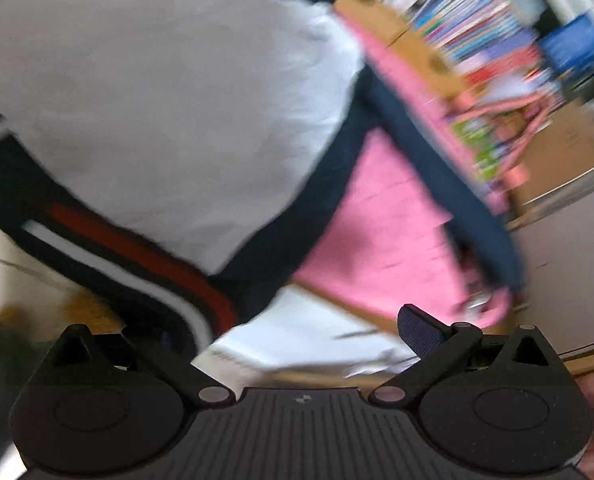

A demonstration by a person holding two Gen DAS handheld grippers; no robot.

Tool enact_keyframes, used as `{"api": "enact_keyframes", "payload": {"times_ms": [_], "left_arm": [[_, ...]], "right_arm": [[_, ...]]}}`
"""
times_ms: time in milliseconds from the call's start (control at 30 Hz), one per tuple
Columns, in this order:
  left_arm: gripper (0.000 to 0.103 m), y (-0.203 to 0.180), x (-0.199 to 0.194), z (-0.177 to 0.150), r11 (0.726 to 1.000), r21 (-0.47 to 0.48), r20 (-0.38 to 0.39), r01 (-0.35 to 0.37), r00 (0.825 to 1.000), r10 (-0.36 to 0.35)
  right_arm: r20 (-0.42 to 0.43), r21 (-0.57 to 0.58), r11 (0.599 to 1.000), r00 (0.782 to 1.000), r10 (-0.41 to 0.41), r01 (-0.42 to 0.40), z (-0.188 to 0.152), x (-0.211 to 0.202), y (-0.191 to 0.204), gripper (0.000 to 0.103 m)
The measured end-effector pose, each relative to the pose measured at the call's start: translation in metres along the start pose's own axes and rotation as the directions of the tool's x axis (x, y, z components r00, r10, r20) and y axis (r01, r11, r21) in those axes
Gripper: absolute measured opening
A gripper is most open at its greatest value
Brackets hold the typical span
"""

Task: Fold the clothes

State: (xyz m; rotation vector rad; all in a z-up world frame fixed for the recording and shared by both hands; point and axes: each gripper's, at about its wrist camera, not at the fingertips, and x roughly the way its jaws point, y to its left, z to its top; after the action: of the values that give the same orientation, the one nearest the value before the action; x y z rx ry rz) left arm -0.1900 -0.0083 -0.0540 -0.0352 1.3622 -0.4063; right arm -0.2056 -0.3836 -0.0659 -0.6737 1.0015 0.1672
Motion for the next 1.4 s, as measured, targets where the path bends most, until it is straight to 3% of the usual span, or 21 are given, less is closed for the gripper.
{"api": "enact_keyframes", "payload": {"times_ms": [133, 267, 333, 367, 433, 467, 500, 533, 567, 700, 800, 867, 900, 933, 967, 1000, 1033, 1100, 1233, 1300, 1400], "left_arm": [[0.087, 0.013, -0.039, 0.000, 0.999, -0.014, 0.051, 0.052, 0.997, -0.051], [0.087, 0.020, -0.050, 0.035, 0.998, -0.038, 0.199, -0.056, 0.978, 0.062], [0.086, 0.021, -0.042, 0.062, 0.994, -0.062, 0.277, -0.092, 0.955, 0.105], [0.086, 0.020, -0.034, 0.077, 0.992, -0.071, 0.308, -0.105, 0.944, 0.122], [0.080, 0.016, -0.010, 0.108, 0.990, -0.078, 0.352, -0.120, 0.925, 0.140], [0.076, 0.013, 0.002, 0.123, 0.989, -0.082, 0.374, -0.127, 0.915, 0.149], [0.065, 0.012, 0.014, 0.137, 0.986, -0.088, 0.389, -0.140, 0.907, 0.164], [0.054, 0.011, 0.027, 0.149, 0.982, -0.096, 0.394, -0.162, 0.900, 0.187], [0.052, 0.011, 0.039, 0.159, 0.976, -0.109, 0.391, -0.187, 0.895, 0.215], [0.049, 0.019, 0.076, 0.174, 0.944, -0.165, 0.303, -0.287, 0.896, 0.325], [0.057, 0.039, 0.083, 0.171, 0.917, -0.212, 0.256, -0.339, 0.886, 0.387], [0.062, 0.058, 0.076, 0.171, 0.886, -0.275, 0.225, -0.373, 0.871, 0.437], [0.061, 0.065, 0.070, 0.172, 0.858, -0.308, 0.195, -0.411, 0.855, 0.480], [0.050, 0.072, 0.064, 0.173, 0.827, -0.339, 0.164, -0.448, 0.838, 0.521], [0.046, 0.076, 0.056, 0.175, 0.805, -0.363, 0.156, -0.470, 0.821, 0.549], [0.046, 0.075, 0.046, 0.178, 0.796, -0.378, 0.178, -0.472, 0.807, 0.563], [0.046, 0.073, 0.039, 0.183, 0.802, -0.380, 0.215, -0.460, 0.800, 0.561], [0.047, 0.059, 0.033, 0.207, 0.848, -0.333, 0.317, -0.413, 0.798, 0.513], [0.047, 0.043, 0.057, 0.268, 0.912, -0.229, 0.391, -0.340, 0.826, 0.406], [0.032, 0.051, 0.078, 0.291, 0.914, -0.208, 0.369, -0.349, 0.837, 0.403], [0.033, 0.082, 0.089, 0.312, 0.890, -0.211, 0.373, -0.405, 0.808, 0.456]], "right_arm": [[-0.033, 0.161, 0.965, 0.976, 0.216, -0.208, 0.010, -0.007, -0.031, 0.103], [0.041, 0.462, 0.784, 0.894, 0.447, -0.413, 0.015, -0.021, -0.087, 0.103], [0.129, 0.513, 0.743, 0.895, 0.428, -0.429, 0.028, -0.025, -0.103, 0.102], [0.153, 0.499, 0.757, 0.903, 0.402, -0.422, 0.042, -0.020, -0.102, 0.096], [0.202, 0.472, 0.782, 0.914, 0.352, -0.406, 0.072, -0.009, -0.099, 0.064], [0.222, 0.461, 0.784, 0.909, 0.351, -0.416, 0.092, 0.006, -0.093, 0.039], [0.242, 0.463, 0.776, 0.903, 0.353, -0.428, 0.110, 0.020, -0.087, 0.033], [0.263, 0.463, 0.769, 0.897, 0.356, -0.441, 0.128, 0.034, -0.079, 0.033], [0.288, 0.452, 0.766, 0.888, 0.360, -0.457, 0.148, 0.053, -0.070, 0.032], [0.327, 0.298, 0.844, 0.878, 0.349, -0.446, 0.213, 0.109, -0.038, 0.032], [0.312, 0.192, 0.916, 0.907, 0.282, -0.351, 0.229, 0.144, -0.048, 0.030], [0.295, 0.259, 0.928, 0.937, 0.188, -0.268, 0.228, 0.172, -0.086, 0.028], [0.279, 0.342, 0.911, 0.950, 0.137, -0.232, 0.227, 0.185, -0.114, 0.026], [0.253, 0.422, 0.887, 0.964, 0.082, -0.186, 0.227, 0.198, -0.140, 0.026], [0.166, 0.489, 0.869, 0.986, -0.013, -0.071, 0.232, 0.206, -0.159, 0.029], [0.081, 0.545, 0.838, 0.992, -0.098, 0.038, 0.238, 0.213, -0.177, 0.028], [0.076, 0.595, 0.802, 0.990, -0.122, 0.054, 0.240, 0.211, -0.193, 0.028], [0.182, 0.643, 0.765, 0.978, -0.105, -0.038, 0.247, 0.193, -0.202, 0.028], [0.357, 0.418, 0.866, 0.926, 0.122, -0.275, 0.294, 0.168, -0.126, 0.028], [0.394, 0.307, 0.863, 0.879, 0.269, -0.402, 0.321, 0.169, -0.081, 0.027], [0.408, 0.152, 0.892, 0.849, 0.335, -0.425, 0.361, 0.193, -0.033, 0.026]]}}
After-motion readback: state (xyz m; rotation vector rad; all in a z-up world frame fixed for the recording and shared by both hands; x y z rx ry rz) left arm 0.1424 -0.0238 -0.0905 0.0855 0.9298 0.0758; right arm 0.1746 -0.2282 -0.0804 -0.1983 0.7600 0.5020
